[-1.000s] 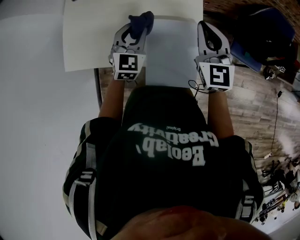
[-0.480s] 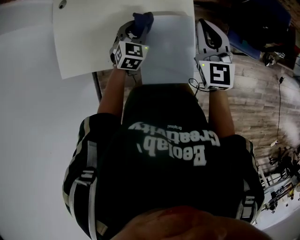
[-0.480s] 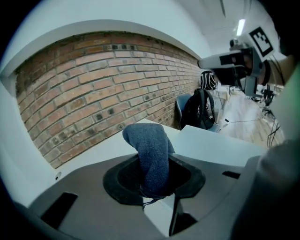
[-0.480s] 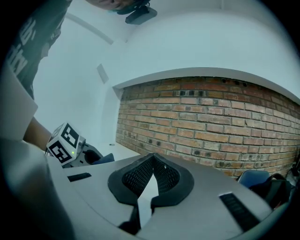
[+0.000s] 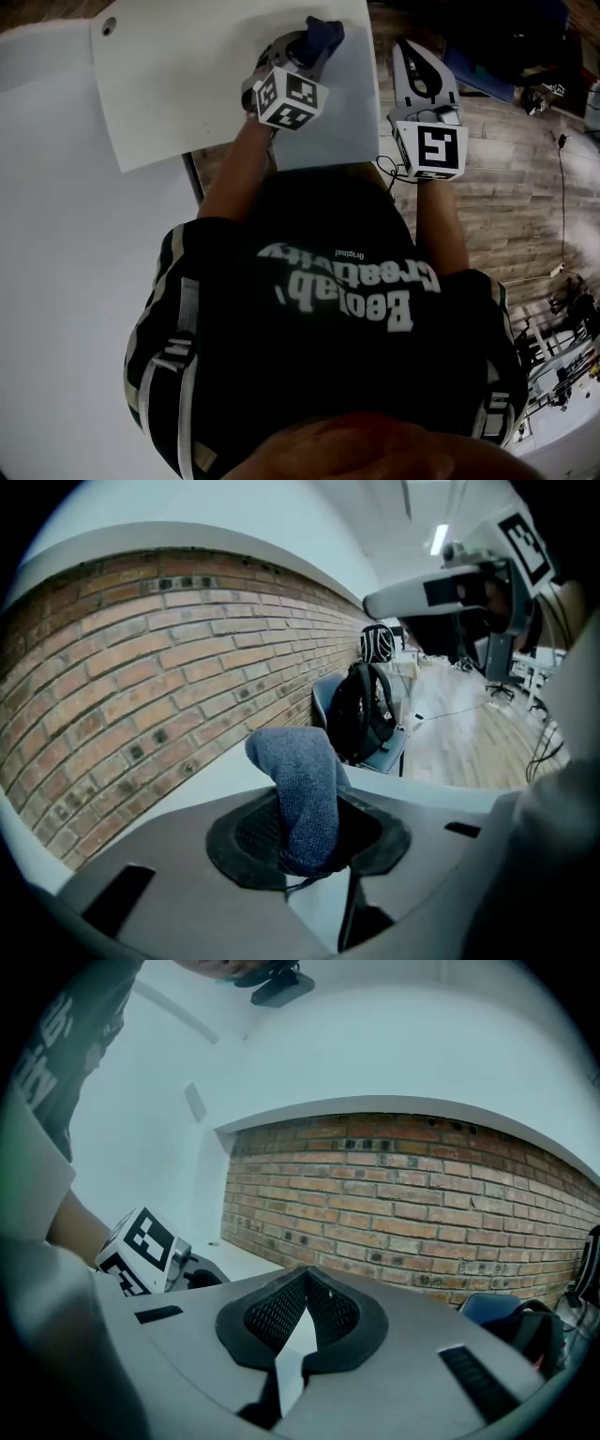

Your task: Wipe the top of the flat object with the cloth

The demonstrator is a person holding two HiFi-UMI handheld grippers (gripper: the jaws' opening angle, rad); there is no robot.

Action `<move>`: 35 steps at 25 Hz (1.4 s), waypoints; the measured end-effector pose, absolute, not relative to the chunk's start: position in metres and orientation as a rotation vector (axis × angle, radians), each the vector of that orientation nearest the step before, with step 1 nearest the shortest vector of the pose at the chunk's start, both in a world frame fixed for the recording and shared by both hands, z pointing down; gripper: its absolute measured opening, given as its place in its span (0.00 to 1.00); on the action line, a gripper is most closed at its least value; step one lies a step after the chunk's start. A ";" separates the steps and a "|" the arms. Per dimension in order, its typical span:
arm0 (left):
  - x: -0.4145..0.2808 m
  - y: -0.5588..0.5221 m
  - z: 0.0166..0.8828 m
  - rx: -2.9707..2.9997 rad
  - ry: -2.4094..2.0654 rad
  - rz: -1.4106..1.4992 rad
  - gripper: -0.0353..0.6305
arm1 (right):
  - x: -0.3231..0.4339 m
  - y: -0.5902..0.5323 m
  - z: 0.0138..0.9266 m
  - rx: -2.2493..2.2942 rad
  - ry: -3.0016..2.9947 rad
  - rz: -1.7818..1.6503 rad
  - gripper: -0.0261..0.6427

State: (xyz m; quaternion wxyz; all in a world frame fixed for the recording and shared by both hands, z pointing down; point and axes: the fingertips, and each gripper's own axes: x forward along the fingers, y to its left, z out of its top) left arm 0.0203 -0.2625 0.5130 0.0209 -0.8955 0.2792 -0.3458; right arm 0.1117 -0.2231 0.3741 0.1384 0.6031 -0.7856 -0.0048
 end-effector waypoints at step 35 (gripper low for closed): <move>-0.105 -0.250 0.531 -2.649 1.307 -1.293 0.24 | 0.076 -0.229 0.356 1.597 -2.430 -0.077 0.03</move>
